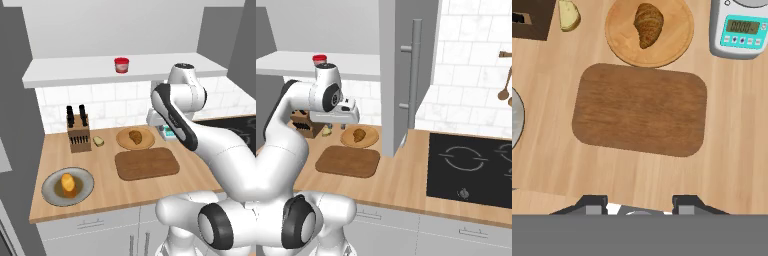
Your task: From the different types of pastries on the counter, select a croissant and place it on the cutting board. Then retrieve a jar of jam from the cabinet and place it alongside the croissant on the cutting board.
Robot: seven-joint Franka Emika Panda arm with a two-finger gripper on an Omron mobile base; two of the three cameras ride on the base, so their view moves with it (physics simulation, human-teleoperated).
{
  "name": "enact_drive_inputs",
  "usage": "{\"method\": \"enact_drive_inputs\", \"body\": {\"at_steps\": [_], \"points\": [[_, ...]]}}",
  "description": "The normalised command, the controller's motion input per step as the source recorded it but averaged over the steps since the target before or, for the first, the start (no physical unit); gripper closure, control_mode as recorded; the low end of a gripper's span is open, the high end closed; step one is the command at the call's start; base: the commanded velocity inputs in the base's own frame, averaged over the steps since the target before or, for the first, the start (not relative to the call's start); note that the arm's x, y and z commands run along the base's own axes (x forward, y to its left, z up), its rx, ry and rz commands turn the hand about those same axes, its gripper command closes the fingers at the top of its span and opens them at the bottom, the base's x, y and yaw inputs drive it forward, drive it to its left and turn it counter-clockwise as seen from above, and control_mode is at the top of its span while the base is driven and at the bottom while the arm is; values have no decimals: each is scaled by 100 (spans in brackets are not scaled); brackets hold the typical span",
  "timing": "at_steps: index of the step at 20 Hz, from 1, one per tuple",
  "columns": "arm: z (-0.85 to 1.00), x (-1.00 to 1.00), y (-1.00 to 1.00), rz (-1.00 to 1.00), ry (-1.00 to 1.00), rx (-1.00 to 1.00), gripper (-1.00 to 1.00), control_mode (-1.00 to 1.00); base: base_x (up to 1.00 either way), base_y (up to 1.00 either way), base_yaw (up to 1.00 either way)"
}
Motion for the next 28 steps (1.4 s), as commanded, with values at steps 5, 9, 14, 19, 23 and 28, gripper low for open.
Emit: {"method": "enact_drive_inputs", "body": {"at_steps": [5,9,14,19,23,28], "points": [[-1,-6,-8,0,0,0,-100,-100,0,0,0],[0,0,-1,0,0,0,-100,-100,0,0,0],[1,-10,15,0,4,0,-100,-100,0,0,0],[4,-8,15,0,2,0,-100,-100,0,0,0],[-20,-55,0,0,1,0,-100,-100,0,0,0],[36,-13,24,0,-4,0,-100,-100,0,0,0]]}}
